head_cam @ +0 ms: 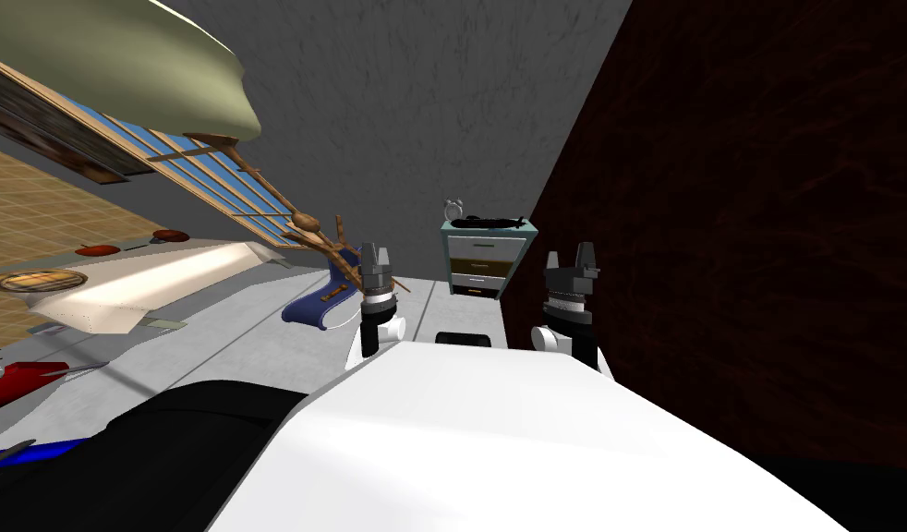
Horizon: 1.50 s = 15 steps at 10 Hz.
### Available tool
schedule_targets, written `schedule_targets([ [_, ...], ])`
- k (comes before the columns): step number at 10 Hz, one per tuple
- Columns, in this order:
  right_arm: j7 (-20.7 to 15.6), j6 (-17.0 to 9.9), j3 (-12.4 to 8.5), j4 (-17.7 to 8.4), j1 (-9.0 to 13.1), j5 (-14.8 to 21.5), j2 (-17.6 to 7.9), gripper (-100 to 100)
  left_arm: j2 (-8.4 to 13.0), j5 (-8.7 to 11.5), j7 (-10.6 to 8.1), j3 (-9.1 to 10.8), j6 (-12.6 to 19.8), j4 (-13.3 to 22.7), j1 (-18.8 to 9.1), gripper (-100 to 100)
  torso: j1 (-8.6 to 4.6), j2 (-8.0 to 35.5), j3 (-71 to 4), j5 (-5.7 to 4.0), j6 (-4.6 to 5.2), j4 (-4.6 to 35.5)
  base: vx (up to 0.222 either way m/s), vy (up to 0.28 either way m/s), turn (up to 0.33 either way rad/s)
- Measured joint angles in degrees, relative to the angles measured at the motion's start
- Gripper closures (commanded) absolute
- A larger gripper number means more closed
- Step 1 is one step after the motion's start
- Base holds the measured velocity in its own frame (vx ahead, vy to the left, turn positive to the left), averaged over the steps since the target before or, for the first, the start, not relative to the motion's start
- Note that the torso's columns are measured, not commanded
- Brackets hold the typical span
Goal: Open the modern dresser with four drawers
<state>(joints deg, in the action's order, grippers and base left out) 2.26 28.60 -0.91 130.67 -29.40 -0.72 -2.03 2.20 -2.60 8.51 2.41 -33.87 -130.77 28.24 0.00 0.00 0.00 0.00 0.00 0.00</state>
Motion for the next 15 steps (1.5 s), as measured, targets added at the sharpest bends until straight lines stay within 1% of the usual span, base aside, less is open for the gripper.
schedule_targets([
  [1, 0.0, 0.0, 0.0, 0.0, 0.0, 0.0, 0.0, 0, 0.0, 0.0, 0.0, 0.0, 0.0, 0.0, 0.0, 0, 0.0, 2.3, -4.7, 0.0, 0.0, 2.3, 0.0, 0.0, 0.0],
  [2, 0.0, 0.0, 0.0, 0.0, 0.0, 0.0, 0.0, 0, 0.0, 0.0, 0.0, 0.0, 0.0, 0.0, 0.0, 0, 0.0, 6.0, -12.0, 0.0, 0.0, 6.0, 0.0, 0.0, 0.0],
  [9, 0.0, 0.0, 0.0, 0.0, 0.0, 0.0, 0.0, 0, 0.0, 0.0, 0.0, 0.0, 0.0, 0.0, 0.0, 0, 0.0, 35.4, -70.7, 0.0, 0.0, 35.4, 0.0, 0.0, 0.0],
  [10, 0.0, 0.0, 0.0, 0.0, 0.0, 0.0, 0.0, -100, 0.0, 0.0, 0.0, 0.0, 0.0, 0.0, 0.0, 0, 0.0, 39.6, -79.2, 0.0, 0.0, 39.6, 0.016, 0.028, 0.022],
  [11, -0.7, -0.1, -0.1, -0.5, 0.3, 0.4, -1.4, -100, 0.0, 0.0, 0.0, 0.0, 0.0, 0.0, 0.0, 0, 0.08, 41.5, -83.2, 0.02, -0.01, 41.5, 0.022, 0.047, 0.024],
  [12, -1.9, -0.4, -0.4, -1.1, 0.8, 0.9, -2.7, -100, 0.0, 0.0, 0.0, -0.01, 0.0, 0.0, 0.0, 0, 0.11, 42.0, -84.3, 0.03, 0.0, 42.0, 0.028, 0.057, 0.019],
  [15, -5.7, -1.4, -1.6, -3.6, 2.7, 2.6, -5.8, -100, 0.0, 0.0, 0.0, -0.01, 0.0, 0.0, 0.0, 0, 0.02, 42.3, -84.6, 0.0, 0.0, 42.3, 0.038, 0.065, 0.028],
])
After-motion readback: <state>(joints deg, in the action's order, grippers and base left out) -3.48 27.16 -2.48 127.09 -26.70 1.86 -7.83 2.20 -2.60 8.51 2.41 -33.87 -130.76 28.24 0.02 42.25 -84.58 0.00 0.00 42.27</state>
